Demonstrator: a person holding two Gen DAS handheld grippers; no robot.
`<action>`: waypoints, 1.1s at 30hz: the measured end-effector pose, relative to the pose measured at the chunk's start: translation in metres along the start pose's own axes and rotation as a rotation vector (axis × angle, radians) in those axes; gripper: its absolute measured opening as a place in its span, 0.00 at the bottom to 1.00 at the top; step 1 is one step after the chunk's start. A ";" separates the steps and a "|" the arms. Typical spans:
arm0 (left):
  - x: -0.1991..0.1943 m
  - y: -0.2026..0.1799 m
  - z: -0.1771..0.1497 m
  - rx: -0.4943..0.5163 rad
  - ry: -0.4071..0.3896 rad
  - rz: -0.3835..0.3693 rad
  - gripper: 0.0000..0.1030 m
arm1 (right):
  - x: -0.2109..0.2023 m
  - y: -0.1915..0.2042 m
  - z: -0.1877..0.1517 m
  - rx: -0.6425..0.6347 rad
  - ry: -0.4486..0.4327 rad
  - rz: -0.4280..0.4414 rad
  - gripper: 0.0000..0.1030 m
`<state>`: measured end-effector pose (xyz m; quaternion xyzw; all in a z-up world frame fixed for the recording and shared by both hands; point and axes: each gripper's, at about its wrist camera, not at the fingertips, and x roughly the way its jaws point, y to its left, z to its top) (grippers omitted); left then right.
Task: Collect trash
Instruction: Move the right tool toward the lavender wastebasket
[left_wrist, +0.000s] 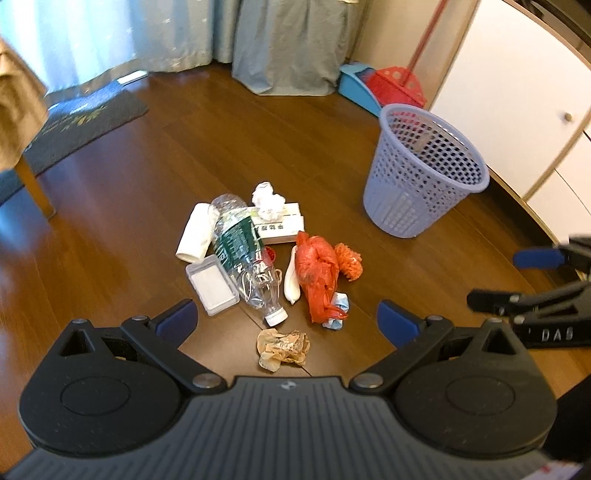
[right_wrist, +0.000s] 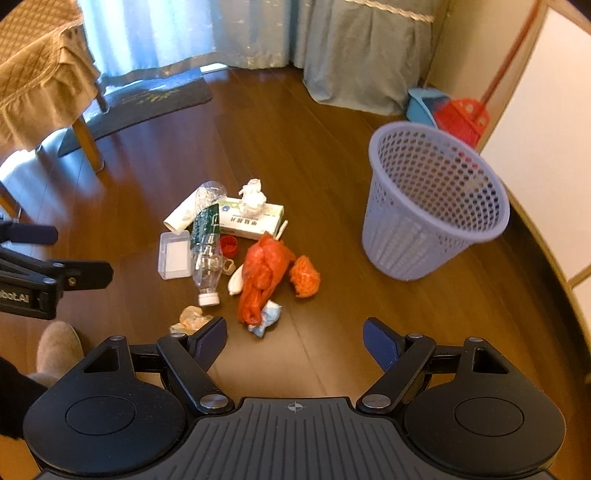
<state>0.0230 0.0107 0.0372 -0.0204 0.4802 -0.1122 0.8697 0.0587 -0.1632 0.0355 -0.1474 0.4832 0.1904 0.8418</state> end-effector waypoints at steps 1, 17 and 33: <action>0.000 -0.001 0.002 0.016 0.000 -0.003 0.98 | -0.001 -0.003 0.001 -0.019 -0.002 -0.003 0.77; -0.005 0.008 0.079 0.197 -0.072 -0.008 0.99 | -0.018 -0.060 0.068 -0.420 -0.072 0.015 0.76; 0.003 -0.002 0.132 0.312 -0.143 -0.067 0.99 | -0.081 -0.136 0.137 -0.630 -0.148 -0.047 0.76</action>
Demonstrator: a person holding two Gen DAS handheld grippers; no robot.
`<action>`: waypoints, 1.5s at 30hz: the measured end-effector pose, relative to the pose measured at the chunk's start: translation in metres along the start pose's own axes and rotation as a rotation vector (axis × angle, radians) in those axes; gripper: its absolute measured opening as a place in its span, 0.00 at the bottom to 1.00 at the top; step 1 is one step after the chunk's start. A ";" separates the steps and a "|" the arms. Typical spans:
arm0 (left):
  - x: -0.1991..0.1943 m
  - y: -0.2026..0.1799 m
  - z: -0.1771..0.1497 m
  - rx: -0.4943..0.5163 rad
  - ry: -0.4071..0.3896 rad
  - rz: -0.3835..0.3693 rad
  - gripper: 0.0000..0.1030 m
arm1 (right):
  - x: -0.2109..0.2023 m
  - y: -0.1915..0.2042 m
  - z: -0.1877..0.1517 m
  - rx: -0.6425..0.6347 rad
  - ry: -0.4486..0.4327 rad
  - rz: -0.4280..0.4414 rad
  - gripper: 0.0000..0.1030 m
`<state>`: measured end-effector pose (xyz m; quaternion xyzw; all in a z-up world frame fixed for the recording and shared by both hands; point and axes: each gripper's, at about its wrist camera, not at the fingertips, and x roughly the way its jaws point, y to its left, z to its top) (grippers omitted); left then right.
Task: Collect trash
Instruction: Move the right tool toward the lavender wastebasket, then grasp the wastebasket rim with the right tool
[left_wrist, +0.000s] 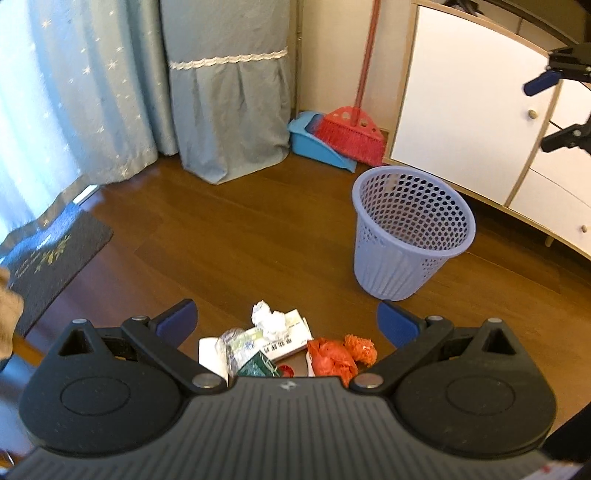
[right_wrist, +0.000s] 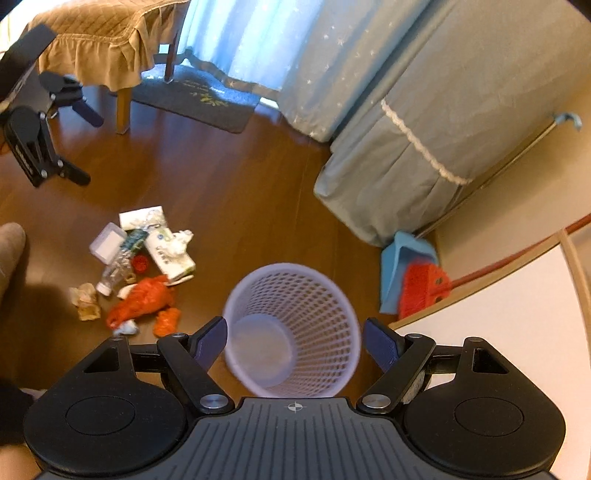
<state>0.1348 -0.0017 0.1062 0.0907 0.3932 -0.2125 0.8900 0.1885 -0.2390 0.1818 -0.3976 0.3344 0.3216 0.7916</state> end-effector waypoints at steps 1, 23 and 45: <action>0.002 0.000 -0.001 0.017 -0.006 -0.012 0.99 | 0.003 0.001 -0.004 0.001 -0.011 -0.006 0.76; 0.111 0.000 -0.066 0.438 0.122 -0.103 0.99 | 0.218 0.077 -0.098 -0.030 -0.041 0.033 0.76; 0.166 0.014 -0.108 0.585 0.121 -0.099 0.94 | 0.285 0.069 -0.102 0.049 0.019 0.072 0.34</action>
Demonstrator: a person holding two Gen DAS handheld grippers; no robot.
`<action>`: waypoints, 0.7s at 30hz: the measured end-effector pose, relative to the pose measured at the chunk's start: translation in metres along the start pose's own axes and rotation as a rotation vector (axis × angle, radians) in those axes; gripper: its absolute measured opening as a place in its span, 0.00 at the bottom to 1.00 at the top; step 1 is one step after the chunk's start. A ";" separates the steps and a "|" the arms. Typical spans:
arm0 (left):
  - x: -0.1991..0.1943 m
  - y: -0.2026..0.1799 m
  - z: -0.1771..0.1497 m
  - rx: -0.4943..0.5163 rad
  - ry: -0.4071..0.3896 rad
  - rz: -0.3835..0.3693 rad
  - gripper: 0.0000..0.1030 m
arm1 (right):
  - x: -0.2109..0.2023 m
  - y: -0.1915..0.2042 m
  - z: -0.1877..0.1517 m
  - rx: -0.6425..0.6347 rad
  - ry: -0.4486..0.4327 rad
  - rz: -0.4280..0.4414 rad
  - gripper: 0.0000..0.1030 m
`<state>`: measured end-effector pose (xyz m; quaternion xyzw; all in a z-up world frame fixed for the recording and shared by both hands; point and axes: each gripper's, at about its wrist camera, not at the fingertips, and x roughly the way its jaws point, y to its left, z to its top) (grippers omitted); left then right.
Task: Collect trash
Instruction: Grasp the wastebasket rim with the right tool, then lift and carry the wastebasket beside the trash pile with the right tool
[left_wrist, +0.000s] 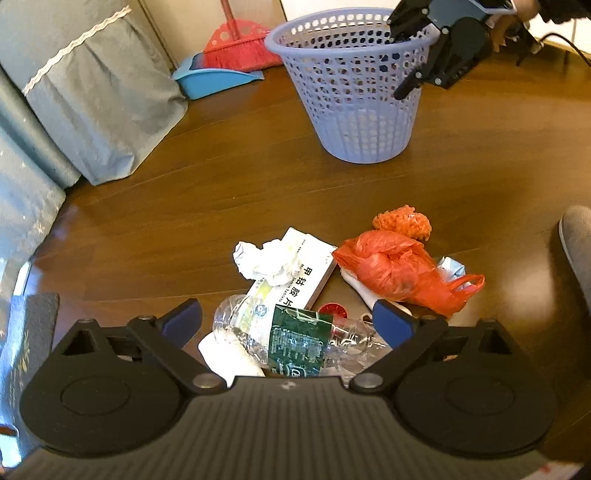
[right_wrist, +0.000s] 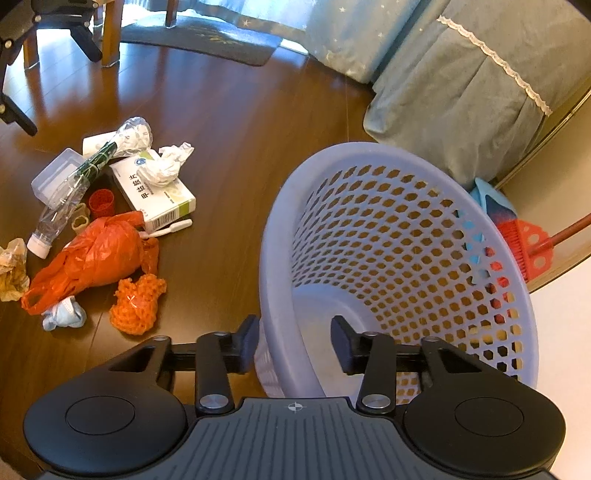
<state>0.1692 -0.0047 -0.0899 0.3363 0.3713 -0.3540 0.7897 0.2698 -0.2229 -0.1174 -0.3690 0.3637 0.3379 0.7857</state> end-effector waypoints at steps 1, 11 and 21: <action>0.001 -0.001 0.000 0.006 -0.004 0.000 0.94 | 0.001 0.000 0.000 0.003 0.002 0.003 0.32; 0.007 -0.019 0.002 0.068 -0.027 -0.020 0.94 | -0.002 0.005 0.000 0.017 0.014 -0.003 0.12; 0.000 -0.037 0.000 0.135 -0.033 -0.021 0.94 | -0.007 0.029 -0.013 -0.077 0.065 -0.131 0.11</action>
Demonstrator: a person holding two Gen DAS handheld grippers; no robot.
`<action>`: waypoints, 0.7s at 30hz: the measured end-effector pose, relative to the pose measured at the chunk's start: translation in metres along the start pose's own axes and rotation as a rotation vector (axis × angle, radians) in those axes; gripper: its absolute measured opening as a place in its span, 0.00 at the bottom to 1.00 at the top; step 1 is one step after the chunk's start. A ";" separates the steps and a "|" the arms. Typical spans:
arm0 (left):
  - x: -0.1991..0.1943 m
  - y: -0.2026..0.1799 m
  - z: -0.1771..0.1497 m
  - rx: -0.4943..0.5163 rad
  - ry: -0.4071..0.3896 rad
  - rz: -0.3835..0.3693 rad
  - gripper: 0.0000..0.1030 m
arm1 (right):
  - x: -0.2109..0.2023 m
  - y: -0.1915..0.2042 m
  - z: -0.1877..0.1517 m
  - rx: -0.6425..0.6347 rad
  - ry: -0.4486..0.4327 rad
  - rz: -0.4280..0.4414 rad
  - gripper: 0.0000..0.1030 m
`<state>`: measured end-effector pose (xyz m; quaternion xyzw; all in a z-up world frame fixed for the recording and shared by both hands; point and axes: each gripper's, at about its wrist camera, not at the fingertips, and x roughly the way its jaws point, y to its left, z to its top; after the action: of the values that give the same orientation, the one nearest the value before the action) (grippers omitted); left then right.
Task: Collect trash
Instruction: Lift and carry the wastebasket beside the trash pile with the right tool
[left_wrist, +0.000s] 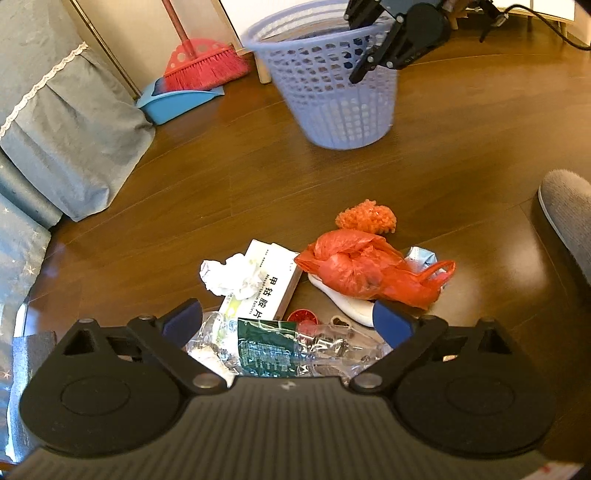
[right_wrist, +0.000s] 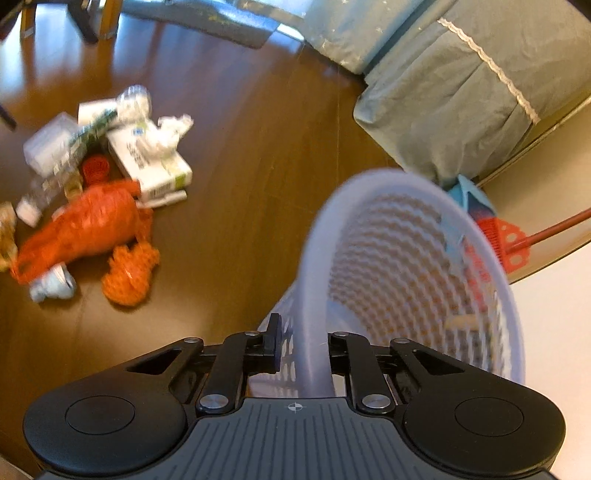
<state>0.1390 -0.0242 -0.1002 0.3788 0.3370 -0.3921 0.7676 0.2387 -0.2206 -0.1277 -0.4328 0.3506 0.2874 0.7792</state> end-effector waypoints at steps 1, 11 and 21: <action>-0.001 0.000 -0.001 -0.004 -0.001 0.001 0.94 | -0.001 0.006 -0.002 -0.027 0.009 -0.027 0.11; 0.008 0.006 -0.009 -0.044 0.005 -0.012 0.94 | -0.009 0.041 -0.026 -0.136 0.075 -0.154 0.10; -0.002 -0.014 0.011 0.021 -0.027 -0.005 0.94 | -0.022 0.058 -0.054 -0.264 0.163 -0.111 0.10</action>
<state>0.1286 -0.0380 -0.0976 0.3805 0.3236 -0.4025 0.7671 0.1658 -0.2444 -0.1578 -0.5720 0.3471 0.2513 0.6994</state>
